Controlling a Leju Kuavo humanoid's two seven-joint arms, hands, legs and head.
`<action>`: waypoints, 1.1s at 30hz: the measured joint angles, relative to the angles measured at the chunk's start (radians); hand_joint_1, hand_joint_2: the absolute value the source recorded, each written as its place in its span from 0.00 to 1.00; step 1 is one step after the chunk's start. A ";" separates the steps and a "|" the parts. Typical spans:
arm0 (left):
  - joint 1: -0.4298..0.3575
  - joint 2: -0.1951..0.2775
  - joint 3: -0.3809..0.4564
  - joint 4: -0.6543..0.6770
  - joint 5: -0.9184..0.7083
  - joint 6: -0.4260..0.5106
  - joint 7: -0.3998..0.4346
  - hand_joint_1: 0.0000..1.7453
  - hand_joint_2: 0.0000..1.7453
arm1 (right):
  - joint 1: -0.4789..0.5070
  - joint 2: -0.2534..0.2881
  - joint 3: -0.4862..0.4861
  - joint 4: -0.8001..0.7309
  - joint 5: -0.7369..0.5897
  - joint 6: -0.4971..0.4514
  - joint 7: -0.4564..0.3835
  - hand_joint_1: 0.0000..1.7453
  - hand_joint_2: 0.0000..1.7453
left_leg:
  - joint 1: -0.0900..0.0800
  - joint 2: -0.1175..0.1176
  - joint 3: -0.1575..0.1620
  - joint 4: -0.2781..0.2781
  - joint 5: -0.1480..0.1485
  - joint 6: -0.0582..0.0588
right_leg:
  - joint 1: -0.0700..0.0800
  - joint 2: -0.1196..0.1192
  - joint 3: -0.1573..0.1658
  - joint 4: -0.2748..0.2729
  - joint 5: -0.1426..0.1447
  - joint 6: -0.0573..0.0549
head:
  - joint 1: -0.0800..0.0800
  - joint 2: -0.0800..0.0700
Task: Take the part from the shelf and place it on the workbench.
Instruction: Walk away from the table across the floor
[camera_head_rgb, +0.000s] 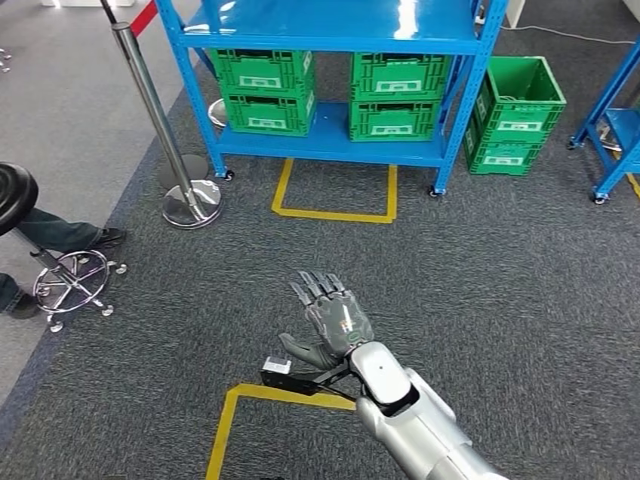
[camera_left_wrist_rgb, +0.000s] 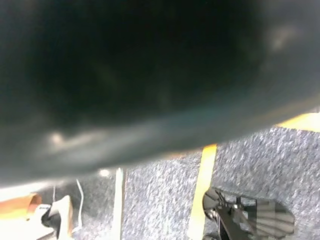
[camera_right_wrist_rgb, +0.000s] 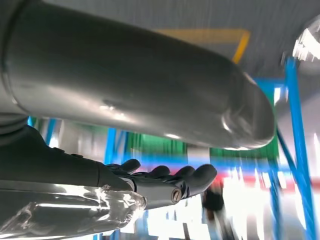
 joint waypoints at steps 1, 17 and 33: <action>0.001 -0.001 0.000 0.000 0.000 0.003 -0.002 0.00 0.00 | 0.008 0.000 -0.028 0.011 -0.077 0.031 -0.021 0.00 0.00 | 0.002 0.003 -0.006 0.014 0.005 -0.001 | 0.000 -0.008 0.001 0.000 -0.001 0.001 | 0.000 0.000; 0.020 -0.011 -0.011 0.000 -0.022 0.031 -0.032 0.00 0.00 | 0.233 -0.031 -0.660 0.277 -0.601 0.110 -0.162 0.00 0.00 | -0.012 0.004 0.158 -0.259 0.094 0.039 | 0.002 -0.030 0.023 -0.017 -0.018 0.029 | 0.002 0.000; 0.025 -0.014 -0.016 -0.003 -0.055 0.052 -0.039 0.00 0.00 | 0.344 -0.046 -1.061 0.360 -0.692 0.154 -0.149 0.00 0.00 | -0.012 0.005 0.164 -0.258 0.090 0.041 | 0.001 -0.029 0.033 -0.015 -0.024 0.040 | 0.001 0.000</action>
